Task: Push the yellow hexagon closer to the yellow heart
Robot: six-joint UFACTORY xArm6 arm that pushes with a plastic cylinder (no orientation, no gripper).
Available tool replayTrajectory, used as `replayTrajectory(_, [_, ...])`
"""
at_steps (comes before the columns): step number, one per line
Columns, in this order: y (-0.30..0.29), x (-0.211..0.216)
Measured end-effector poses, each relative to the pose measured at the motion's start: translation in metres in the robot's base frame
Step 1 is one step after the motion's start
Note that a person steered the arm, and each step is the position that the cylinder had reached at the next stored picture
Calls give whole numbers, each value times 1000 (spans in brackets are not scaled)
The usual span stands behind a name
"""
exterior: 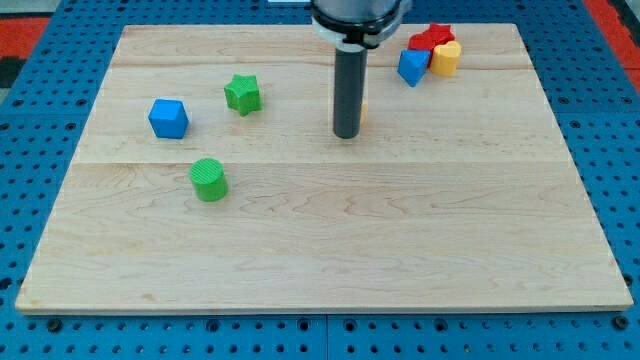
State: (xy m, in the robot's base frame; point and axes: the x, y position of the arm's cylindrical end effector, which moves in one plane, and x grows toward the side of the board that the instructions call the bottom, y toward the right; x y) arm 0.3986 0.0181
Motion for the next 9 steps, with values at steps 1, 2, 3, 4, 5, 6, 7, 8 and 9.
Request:
replayTrajectory(1, [-17,-10])
replayTrajectory(2, [0,-43])
replayTrajectory(3, [34,-57])
replayTrajectory(4, [61,-60])
replayTrajectory(5, [85,-60])
replayTrajectory(6, [112,-56])
replayTrajectory(7, [126,-43])
replayTrajectory(8, [144,-37])
replayTrajectory(9, [149,-49])
